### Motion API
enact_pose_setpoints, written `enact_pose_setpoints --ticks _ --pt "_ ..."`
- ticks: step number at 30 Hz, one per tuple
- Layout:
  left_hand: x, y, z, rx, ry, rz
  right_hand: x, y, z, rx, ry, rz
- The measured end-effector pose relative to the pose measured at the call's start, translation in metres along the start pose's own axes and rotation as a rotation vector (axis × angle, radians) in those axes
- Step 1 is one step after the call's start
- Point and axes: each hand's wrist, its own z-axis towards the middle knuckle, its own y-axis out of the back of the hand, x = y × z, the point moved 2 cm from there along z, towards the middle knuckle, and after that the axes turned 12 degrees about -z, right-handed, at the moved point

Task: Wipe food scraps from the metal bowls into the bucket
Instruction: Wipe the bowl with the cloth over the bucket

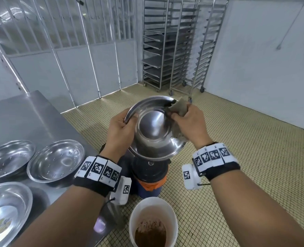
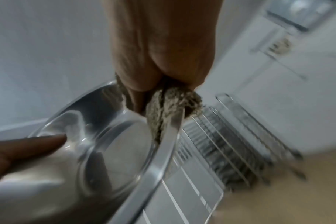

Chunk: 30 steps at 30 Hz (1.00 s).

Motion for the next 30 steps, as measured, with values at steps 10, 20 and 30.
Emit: enact_pose_setpoints --ticks 10,20,30 --pt "-0.008 0.002 -0.004 0.027 -0.026 0.121 -0.015 -0.018 -0.006 0.077 -0.113 -0.008" --pt "-0.01 -0.003 0.004 -0.162 0.049 -0.071 -0.009 -0.02 -0.02 -0.008 -0.226 0.257" --pt "-0.017 -0.01 -0.004 0.064 0.015 0.132 0.016 0.026 0.015 0.077 0.171 -0.242"
